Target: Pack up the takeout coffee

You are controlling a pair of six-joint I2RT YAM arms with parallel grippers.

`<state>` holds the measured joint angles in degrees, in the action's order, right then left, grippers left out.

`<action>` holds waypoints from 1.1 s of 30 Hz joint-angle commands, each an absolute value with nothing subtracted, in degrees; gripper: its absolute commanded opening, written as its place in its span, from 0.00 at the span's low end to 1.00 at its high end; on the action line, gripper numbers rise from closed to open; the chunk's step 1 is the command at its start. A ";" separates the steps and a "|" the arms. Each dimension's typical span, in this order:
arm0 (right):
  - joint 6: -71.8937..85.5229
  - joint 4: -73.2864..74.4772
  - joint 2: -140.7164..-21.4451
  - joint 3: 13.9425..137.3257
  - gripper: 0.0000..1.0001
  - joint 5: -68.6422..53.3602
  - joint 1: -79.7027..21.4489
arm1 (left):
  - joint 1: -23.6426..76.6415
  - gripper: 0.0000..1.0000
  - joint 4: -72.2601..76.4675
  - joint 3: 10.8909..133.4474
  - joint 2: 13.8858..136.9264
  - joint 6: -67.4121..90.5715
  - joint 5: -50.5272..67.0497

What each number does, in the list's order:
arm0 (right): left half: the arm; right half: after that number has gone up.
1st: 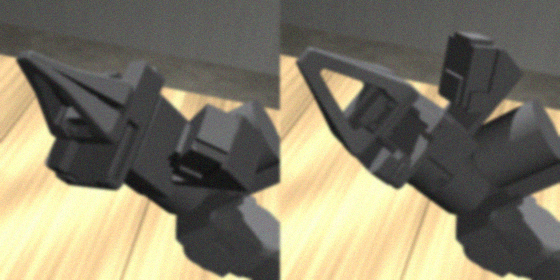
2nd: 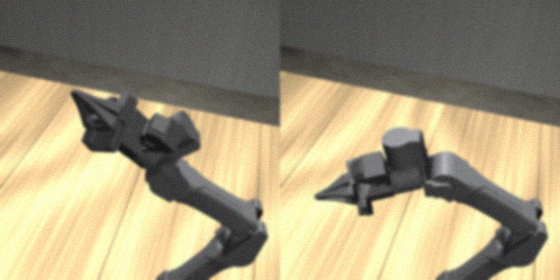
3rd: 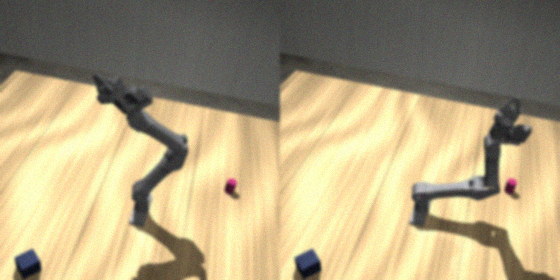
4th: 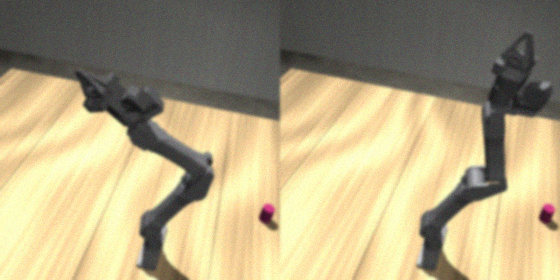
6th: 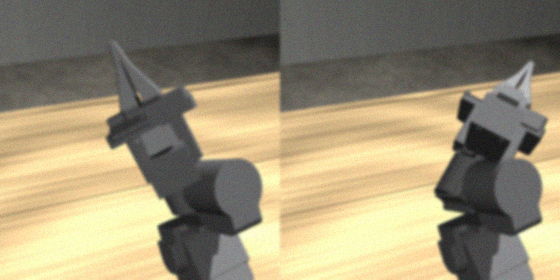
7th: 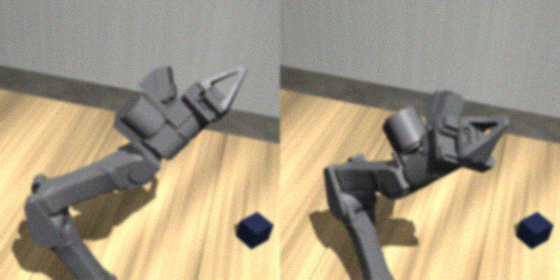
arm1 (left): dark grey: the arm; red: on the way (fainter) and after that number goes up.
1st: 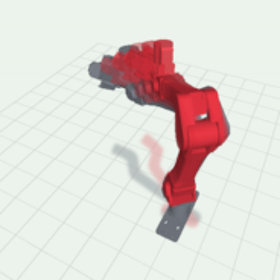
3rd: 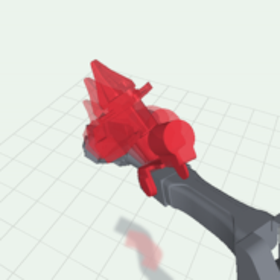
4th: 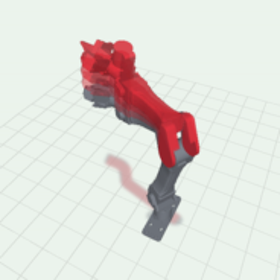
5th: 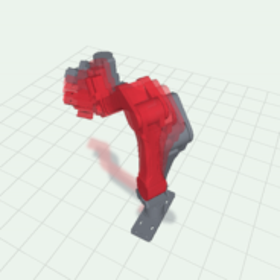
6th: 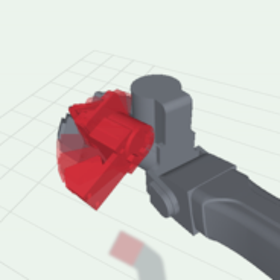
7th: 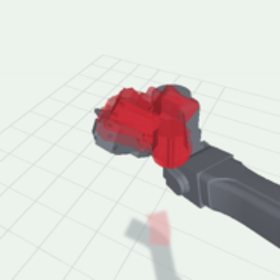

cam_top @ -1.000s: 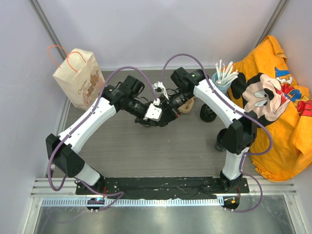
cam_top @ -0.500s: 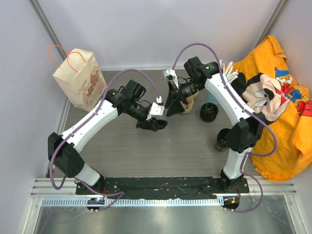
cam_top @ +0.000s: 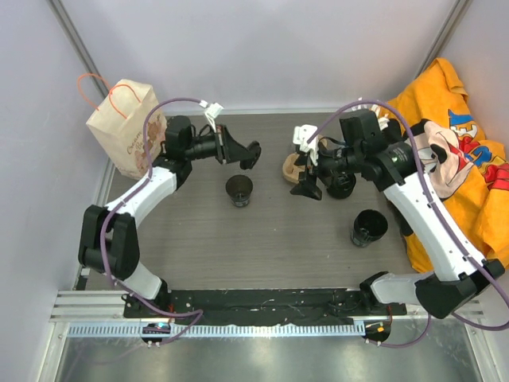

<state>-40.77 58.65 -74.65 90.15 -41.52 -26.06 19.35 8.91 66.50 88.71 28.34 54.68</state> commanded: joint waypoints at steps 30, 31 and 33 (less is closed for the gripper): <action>-34.45 39.28 -86.31 99.66 0.63 -26.80 -38.85 | 16.61 0.00 65.21 52.03 88.77 91.75 40.17; -34.54 39.55 -86.83 99.84 0.63 -26.98 -38.85 | 16.70 0.00 65.21 51.94 88.77 92.89 40.17; -35.07 39.99 -87.36 100.46 0.62 -27.68 -38.85 | 16.70 0.00 65.13 51.86 88.60 93.86 39.73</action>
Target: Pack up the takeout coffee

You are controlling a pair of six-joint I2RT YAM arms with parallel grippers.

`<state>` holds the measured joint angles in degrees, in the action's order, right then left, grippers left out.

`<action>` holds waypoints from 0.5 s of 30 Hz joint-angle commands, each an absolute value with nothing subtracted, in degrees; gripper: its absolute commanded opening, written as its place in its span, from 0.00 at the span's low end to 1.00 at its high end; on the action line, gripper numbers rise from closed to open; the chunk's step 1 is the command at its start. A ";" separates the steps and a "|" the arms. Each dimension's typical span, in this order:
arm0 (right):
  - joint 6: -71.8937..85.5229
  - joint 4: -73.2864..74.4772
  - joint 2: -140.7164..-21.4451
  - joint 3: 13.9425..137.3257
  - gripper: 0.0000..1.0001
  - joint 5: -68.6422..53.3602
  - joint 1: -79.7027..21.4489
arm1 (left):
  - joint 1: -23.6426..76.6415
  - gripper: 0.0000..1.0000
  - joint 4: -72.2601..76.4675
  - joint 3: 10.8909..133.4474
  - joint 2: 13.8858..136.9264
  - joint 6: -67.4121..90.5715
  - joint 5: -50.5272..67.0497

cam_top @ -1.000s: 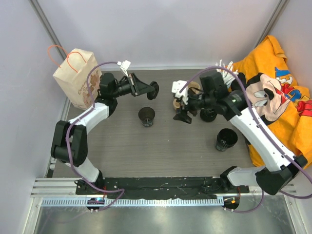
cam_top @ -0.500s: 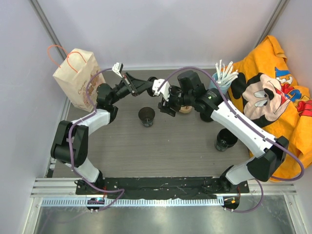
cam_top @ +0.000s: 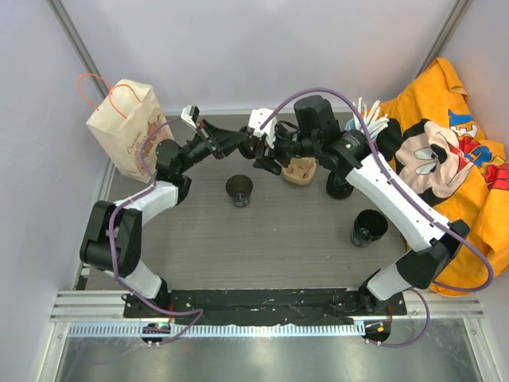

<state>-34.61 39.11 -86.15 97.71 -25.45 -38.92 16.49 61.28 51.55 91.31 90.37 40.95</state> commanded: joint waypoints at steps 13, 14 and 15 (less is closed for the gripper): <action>-42.44 42.80 -89.65 101.69 0.63 -31.90 -38.85 | 17.14 0.00 64.60 52.65 88.51 96.15 40.25; -43.32 43.15 -89.74 101.52 0.63 -32.95 -38.76 | 17.14 0.00 64.51 52.65 88.51 96.15 40.25; -44.64 43.59 -89.91 101.25 0.63 -33.74 -38.85 | 17.14 0.00 64.42 52.65 88.51 96.15 40.25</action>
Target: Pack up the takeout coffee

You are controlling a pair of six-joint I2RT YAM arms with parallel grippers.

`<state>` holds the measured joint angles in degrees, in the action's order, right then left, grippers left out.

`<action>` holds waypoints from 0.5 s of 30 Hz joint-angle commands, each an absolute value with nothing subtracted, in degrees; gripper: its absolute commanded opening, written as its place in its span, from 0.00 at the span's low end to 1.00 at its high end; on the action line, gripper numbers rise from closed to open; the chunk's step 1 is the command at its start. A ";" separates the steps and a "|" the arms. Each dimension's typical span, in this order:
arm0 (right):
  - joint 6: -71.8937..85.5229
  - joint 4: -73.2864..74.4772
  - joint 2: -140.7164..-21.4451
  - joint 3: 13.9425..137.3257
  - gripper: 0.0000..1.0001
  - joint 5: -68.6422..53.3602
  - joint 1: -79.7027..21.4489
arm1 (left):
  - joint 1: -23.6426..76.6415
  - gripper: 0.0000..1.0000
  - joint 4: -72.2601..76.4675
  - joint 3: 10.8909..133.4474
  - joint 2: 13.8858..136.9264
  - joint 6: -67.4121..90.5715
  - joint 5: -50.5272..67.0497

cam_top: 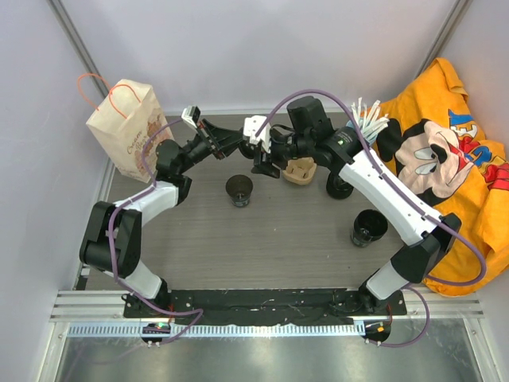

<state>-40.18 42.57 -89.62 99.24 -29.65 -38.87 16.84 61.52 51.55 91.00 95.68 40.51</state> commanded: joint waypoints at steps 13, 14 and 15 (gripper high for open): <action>-45.53 44.82 -92.37 104.94 0.59 -33.13 -38.76 | 17.23 0.00 64.34 52.73 88.77 96.15 40.61; -45.61 45.26 -92.37 106.25 0.59 -33.31 -38.67 | 17.23 0.00 64.16 52.56 88.77 95.80 40.61; -45.62 46.22 -92.29 106.87 0.59 -34.09 -38.58 | 17.23 0.00 64.07 52.56 88.77 95.63 40.61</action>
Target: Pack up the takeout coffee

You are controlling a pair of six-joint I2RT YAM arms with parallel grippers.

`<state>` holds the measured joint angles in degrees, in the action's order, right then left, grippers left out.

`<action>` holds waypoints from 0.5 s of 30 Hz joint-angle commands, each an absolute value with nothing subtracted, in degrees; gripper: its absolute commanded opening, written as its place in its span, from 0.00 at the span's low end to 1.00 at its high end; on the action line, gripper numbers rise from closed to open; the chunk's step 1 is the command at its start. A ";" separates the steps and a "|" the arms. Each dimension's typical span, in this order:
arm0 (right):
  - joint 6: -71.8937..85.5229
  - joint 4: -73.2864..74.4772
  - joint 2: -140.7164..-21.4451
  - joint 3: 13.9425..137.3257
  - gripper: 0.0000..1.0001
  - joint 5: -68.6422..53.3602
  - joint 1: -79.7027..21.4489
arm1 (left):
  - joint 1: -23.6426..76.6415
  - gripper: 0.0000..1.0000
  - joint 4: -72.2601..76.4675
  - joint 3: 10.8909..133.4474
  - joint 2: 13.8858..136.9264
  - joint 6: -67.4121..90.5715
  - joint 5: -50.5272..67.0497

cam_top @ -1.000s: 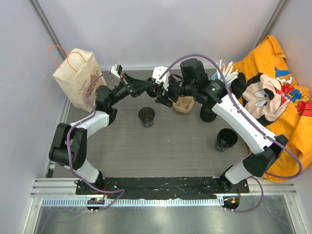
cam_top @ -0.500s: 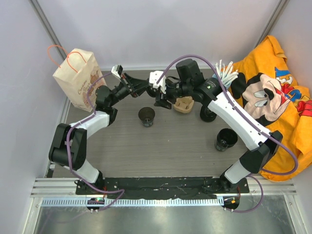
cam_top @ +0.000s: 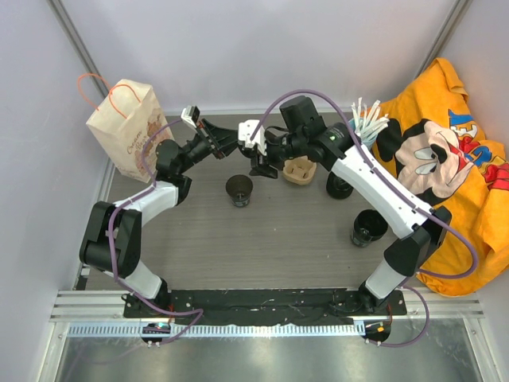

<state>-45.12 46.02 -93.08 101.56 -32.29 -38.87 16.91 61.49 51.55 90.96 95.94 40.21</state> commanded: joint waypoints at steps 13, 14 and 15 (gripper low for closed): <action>-46.32 45.62 -90.70 104.86 0.59 -31.56 -37.44 | 17.23 0.00 63.11 52.91 88.77 95.36 41.13; -46.23 44.83 -90.96 104.68 0.58 -31.20 -37.35 | 17.23 0.00 63.11 52.82 88.68 95.54 41.22; -46.14 44.56 -91.05 104.59 0.58 -30.94 -37.18 | 17.23 0.00 63.11 52.82 88.59 95.71 41.31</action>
